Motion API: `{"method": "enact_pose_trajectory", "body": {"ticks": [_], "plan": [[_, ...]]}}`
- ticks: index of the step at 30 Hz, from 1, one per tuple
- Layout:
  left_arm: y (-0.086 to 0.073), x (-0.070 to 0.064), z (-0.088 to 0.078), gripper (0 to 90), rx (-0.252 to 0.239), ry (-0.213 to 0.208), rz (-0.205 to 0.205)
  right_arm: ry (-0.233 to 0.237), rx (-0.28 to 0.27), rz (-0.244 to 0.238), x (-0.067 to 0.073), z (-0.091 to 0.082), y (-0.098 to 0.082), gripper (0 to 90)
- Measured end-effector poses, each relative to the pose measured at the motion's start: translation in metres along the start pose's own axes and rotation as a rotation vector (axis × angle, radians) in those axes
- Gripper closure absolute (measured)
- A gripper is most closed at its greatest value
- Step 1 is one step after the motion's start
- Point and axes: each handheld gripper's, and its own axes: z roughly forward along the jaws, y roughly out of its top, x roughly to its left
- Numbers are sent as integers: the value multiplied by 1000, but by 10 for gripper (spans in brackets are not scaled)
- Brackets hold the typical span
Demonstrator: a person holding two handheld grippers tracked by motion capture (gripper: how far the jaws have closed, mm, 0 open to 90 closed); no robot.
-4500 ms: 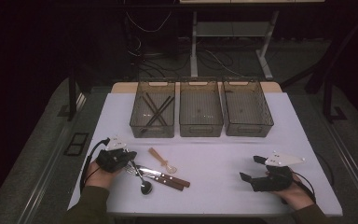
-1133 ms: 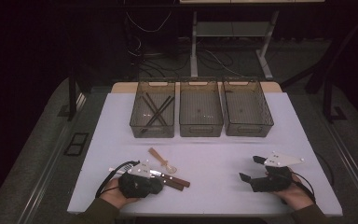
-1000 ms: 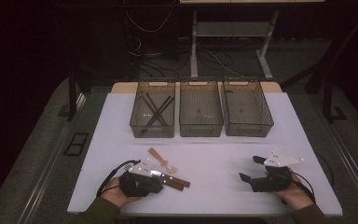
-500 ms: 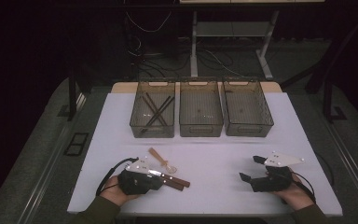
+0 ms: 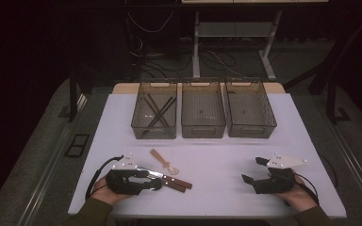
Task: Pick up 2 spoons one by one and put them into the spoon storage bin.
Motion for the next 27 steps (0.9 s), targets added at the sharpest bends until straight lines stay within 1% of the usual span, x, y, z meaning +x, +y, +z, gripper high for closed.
{"method": "enact_pose_trajectory", "body": {"ticks": [3, 5, 7, 10, 12, 13, 14, 18, 21, 27], "plan": [[2, -4, 5, 492, 15, -7, 21, 0, 1, -2, 1, 0, 0, 154], [2, -5, 9, 494, 31, 1, 42, 0, 1, -4, 1, 0, 0, 154], [3, -5, 9, 500, 30, 3, 39, 0, 2, -4, 0, 0, 0, 154], [2, -6, 9, 523, 34, -8, 45, 0, 2, -7, 0, 0, 0, 154], [1, -8, 10, 523, 52, 1, 58, 0, 3, -7, 1, 0, 0, 154], [0, -9, 10, 524, 64, 2, 72, 0, 2, -7, 1, 0, 0, 154], [0, -10, 11, 525, 67, -2, 67, -1, 1, -8, 0, 0, 0, 154], [0, -11, 12, 549, 78, 12, 81, -1, 3, -8, 0, 0, 0, 154], [0, -12, 12, 571, 75, 18, 69, 0, 5, -11, 1, 1, 0, 154], [1, -14, 12, 597, 89, 34, 80, 0, 6, -12, 1, 1, 0, 154]]}}
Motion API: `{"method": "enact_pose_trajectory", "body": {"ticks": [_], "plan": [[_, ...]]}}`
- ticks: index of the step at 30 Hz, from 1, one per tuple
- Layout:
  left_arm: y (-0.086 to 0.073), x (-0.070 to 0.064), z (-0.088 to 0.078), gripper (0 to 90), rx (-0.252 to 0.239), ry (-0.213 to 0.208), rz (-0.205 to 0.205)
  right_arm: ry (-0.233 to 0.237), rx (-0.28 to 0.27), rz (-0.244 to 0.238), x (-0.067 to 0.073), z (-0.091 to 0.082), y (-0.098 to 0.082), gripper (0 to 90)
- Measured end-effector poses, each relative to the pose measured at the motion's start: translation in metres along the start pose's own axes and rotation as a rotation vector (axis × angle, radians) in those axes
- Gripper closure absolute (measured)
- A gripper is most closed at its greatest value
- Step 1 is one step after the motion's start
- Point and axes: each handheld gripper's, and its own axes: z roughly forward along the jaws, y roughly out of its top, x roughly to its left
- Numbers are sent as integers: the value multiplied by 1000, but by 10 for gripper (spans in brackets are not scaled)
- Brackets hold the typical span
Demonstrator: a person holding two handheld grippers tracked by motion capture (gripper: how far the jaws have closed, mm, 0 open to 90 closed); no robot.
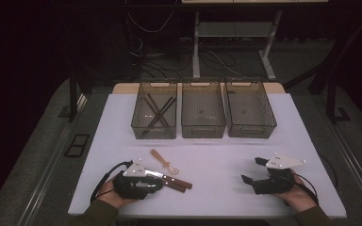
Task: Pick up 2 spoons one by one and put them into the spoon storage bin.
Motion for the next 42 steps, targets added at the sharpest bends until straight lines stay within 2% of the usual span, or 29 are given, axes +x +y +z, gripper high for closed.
{"method": "enact_pose_trajectory", "body": {"ticks": [4, 5, 6, 12, 19, 27, 31, 37, 42], "plan": [[1, -1, -1, 613, 8, 14, 7, 1, 1, 0, 0, 0, 0, 154], [1, 0, -3, 750, -1, 15, 4, 0, 1, 0, 0, 0, 0, 154], [1, 0, -3, 764, 0, 12, 4, 0, 0, 1, 0, 0, 0, 154], [4, -1, -4, 796, -5, 9, 24, 0, -1, -1, 0, 0, 0, 154], [4, -1, -8, 850, -35, -19, 18, 0, -2, 1, 0, 0, 0, 154], [7, -7, -10, 882, -46, -50, 65, 1, -1, -1, 0, 0, 0, 154], [8, -10, -9, 885, -47, -50, 75, 1, -2, 0, 0, 0, 0, 154], [12, -9, -8, 887, -52, -48, 77, 0, -4, 0, 0, 0, 0, 154], [15, -6, -12, 888, -91, -45, 39, 1, -4, 0, 0, 0, 0, 154]]}}
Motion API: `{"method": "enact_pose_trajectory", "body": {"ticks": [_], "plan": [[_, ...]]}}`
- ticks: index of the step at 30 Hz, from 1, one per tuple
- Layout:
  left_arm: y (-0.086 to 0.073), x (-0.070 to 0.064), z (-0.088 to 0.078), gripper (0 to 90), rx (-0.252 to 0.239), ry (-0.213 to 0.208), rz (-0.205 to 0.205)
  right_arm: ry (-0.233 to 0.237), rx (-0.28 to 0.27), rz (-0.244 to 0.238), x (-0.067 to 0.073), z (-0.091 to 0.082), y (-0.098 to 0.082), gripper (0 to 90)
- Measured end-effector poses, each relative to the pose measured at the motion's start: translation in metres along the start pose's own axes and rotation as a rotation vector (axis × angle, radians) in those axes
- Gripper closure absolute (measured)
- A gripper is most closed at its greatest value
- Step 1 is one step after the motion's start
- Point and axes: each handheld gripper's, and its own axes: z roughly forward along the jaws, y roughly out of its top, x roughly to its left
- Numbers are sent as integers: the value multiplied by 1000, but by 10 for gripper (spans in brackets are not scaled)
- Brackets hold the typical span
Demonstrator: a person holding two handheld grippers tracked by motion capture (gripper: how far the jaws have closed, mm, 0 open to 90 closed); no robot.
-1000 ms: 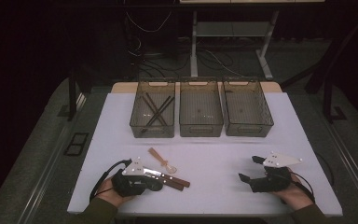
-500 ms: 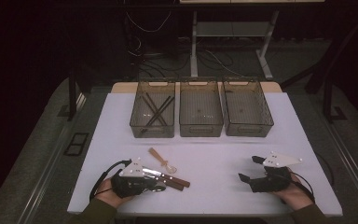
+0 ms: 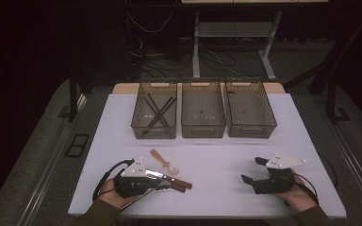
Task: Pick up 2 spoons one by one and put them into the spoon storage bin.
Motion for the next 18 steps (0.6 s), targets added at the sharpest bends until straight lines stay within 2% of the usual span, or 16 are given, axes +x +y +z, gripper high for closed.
{"method": "enact_pose_trajectory", "body": {"ticks": [5, 13, 18], "plan": [[10, 7, 0, 888, 0, 12, -21, -1, 0, 1, 0, 0, 0, 154], [35, 24, 0, 888, -17, 48, -60, -2, -2, 8, -1, -1, 0, 154], [53, 33, 5, 887, -33, 54, -60, -2, -9, 9, 0, -1, 0, 154]]}}
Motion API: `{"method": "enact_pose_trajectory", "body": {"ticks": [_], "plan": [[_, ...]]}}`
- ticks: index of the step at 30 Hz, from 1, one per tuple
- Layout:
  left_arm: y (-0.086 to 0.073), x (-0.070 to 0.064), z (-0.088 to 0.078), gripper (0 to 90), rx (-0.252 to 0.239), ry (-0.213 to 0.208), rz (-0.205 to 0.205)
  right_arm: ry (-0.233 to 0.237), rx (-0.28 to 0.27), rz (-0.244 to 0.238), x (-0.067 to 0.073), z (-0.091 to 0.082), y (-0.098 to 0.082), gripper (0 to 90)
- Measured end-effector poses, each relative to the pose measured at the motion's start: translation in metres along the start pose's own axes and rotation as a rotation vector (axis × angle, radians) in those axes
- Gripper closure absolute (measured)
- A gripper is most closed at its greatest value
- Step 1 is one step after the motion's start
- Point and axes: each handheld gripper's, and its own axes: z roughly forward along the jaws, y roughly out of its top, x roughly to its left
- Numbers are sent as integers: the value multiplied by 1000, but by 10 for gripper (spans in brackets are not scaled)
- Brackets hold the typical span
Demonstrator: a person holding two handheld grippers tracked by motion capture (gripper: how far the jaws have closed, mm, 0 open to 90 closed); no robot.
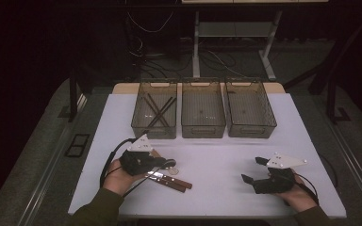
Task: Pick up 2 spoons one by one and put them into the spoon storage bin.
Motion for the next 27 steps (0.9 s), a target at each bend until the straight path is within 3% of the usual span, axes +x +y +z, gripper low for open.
{"method": "enact_pose_trajectory", "body": {"ticks": [6, 15, 27], "plan": [[27, 9, 10, 887, 11, 2, 24, -1, -9, 3, 0, -1, 1, 154], [71, 25, 18, 887, -9, 8, 51, 5, -20, 20, -2, -2, 1, 154], [142, 51, 39, 887, -29, 60, 66, 2, -30, 17, -1, -3, 2, 154]]}}
